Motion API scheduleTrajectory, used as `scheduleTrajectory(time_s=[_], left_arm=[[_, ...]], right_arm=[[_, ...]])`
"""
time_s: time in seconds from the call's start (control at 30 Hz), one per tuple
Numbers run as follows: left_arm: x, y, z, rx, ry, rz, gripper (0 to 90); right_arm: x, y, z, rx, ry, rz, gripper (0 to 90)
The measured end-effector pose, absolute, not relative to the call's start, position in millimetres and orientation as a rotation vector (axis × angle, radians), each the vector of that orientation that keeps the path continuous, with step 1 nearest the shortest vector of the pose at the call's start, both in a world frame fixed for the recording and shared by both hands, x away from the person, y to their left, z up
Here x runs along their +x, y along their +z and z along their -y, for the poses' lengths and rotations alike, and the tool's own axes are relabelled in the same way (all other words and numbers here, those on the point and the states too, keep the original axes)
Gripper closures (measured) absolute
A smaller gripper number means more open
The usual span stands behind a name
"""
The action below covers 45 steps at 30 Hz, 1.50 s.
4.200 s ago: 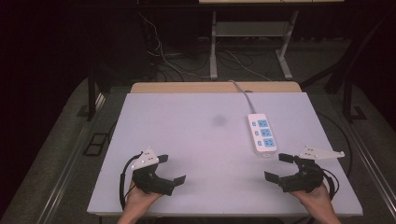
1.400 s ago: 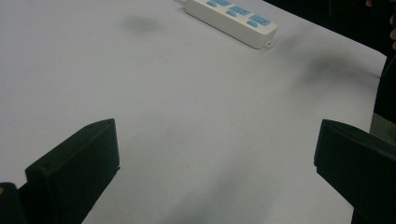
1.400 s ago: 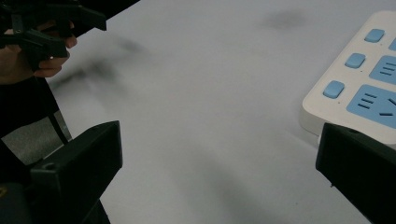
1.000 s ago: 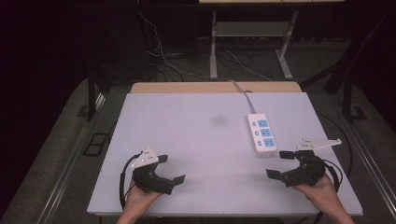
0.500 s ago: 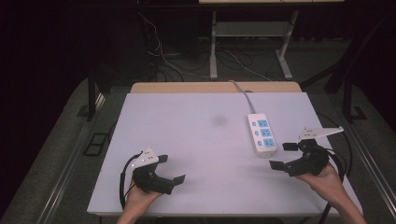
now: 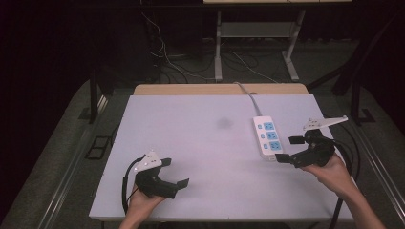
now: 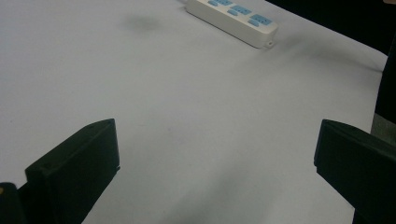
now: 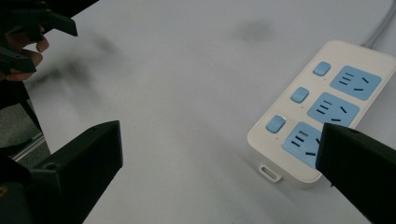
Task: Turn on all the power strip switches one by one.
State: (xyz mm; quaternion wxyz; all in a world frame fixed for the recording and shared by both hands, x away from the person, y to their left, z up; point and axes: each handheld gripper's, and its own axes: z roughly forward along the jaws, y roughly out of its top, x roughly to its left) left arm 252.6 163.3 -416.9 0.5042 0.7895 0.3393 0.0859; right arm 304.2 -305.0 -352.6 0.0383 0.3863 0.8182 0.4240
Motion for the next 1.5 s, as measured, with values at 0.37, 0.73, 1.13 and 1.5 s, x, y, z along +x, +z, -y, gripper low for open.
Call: scheduleTrajectory(time_s=[0.37, 0.73, 1.13, 1.5], left_arm=[[253, -417, -163, 1.909, 0.205, -0.816, 0.0], [253, -417, -163, 1.907, 0.210, -0.817, 0.0], [253, -417, -163, 1.907, 0.211, -0.816, 0.0], [253, -417, -163, 1.908, 0.215, -0.816, 0.0]], right_arm=[[324, -355, 302, 1.191, 1.257, -2.548, 0.6], [338, -358, 301, 1.183, 1.245, -2.573, 17.4], [350, -363, 299, 1.165, 1.237, -2.598, 57.2], [361, -374, 293, 1.162, 1.194, -2.663, 89.9]])
